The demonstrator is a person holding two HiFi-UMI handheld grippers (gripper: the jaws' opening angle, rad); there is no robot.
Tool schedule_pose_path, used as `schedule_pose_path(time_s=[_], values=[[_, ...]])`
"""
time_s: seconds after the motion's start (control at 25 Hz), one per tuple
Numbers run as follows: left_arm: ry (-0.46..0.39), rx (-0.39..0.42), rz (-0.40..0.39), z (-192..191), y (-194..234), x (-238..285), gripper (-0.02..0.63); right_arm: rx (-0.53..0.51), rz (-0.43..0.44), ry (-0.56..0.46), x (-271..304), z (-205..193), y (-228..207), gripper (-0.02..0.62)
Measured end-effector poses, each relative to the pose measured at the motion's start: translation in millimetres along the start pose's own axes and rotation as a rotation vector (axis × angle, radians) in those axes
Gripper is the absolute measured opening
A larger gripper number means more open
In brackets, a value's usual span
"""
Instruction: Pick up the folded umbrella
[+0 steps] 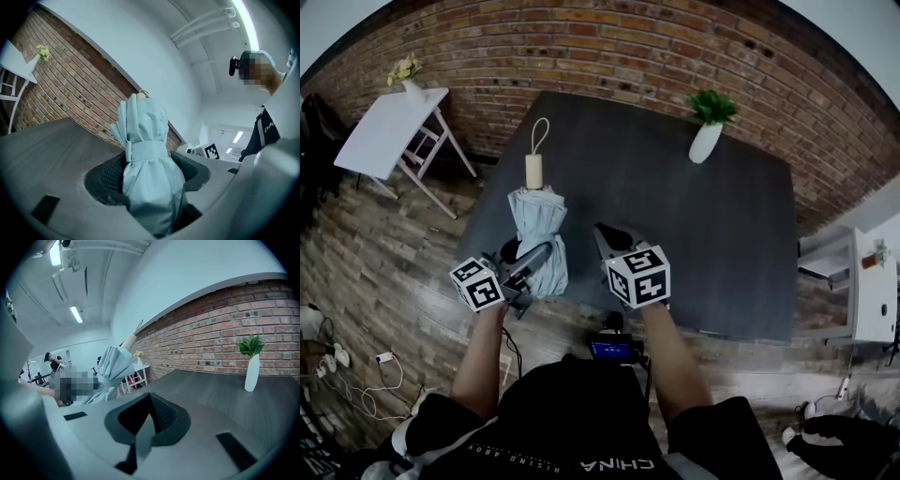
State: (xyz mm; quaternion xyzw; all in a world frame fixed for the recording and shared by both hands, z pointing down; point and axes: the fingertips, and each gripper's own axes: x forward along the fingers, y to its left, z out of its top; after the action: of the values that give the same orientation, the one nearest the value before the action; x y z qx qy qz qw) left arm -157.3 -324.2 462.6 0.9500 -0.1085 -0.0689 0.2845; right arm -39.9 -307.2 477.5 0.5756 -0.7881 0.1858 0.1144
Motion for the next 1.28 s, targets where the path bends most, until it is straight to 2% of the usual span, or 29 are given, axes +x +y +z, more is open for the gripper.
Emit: schedule_pose_path(time_s=[0.36, 0.6, 0.84, 1.28], values=[[0.029, -0.023, -0.068, -27, -30, -53, 0.296, 0.034, -0.093, -0.007, -45, -38, 52, 0.011], [0.049, -0.041, -0.11, -45, -47, -63, 0.296, 0.064, -0.154, -0.002, -76, -62, 68, 0.011], [0.07, -0.041, -0.151, -57, -67, -55, 0.296, 0.079, -0.187, -0.017, -102, -68, 70, 0.011], [0.089, -0.059, -0.179, -69, -83, -37, 0.296, 0.091, -0.21, -0.041, -122, -65, 59, 0.011]])
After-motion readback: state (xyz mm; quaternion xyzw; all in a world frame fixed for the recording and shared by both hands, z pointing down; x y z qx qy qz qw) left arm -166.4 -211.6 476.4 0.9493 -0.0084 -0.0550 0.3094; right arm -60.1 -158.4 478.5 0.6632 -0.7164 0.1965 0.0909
